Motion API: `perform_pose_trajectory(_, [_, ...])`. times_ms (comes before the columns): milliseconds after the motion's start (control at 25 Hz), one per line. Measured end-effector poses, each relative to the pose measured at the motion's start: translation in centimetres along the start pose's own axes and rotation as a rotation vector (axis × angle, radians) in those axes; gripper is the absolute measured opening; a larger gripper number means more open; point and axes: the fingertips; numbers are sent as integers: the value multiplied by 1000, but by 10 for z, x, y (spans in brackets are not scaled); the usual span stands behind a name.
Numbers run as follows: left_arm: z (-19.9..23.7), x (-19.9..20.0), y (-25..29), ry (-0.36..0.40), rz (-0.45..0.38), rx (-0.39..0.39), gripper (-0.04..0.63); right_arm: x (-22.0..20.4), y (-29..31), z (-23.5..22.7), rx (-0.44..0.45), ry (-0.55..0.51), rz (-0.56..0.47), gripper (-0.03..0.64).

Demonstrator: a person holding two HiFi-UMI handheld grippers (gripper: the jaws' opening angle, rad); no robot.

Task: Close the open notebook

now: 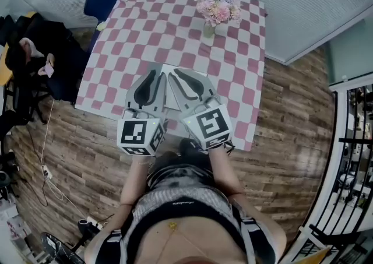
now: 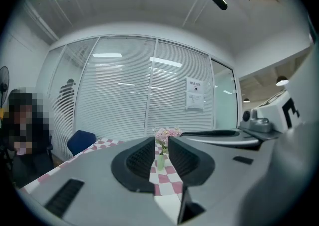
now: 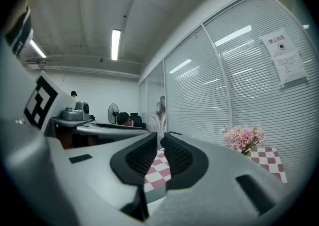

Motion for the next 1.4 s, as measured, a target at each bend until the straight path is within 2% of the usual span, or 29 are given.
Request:
perform_pose_trajectory(200, [-11, 4, 21, 4, -11, -55, 81, 0, -7, -24, -70, -15, -3, 46])
perform_pose_trajectory(520, [-41, 8, 48, 5, -9, -243, 81, 6, -22, -57, -250, -17, -10, 46])
perform_pose_trajectory(760, [-25, 7, 54, 22, 17, -374, 81, 7, -4, -59, -380, 0, -12, 46])
perform_pose_trajectory(1120, [22, 12, 60, 5, 27, -455, 81, 5, 26, -46, -488, 5, 15, 46])
perform_pose_trajectory(1400, [42, 4, 63, -3, 40, -466, 81, -2, 38, -41, -523, 8, 34, 46])
Point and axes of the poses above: the fingertips, and each gripper's own axes: y forward along the fingers, z to its left, x out of its top, and after that the axes turned 3 degrees about x, right-handed
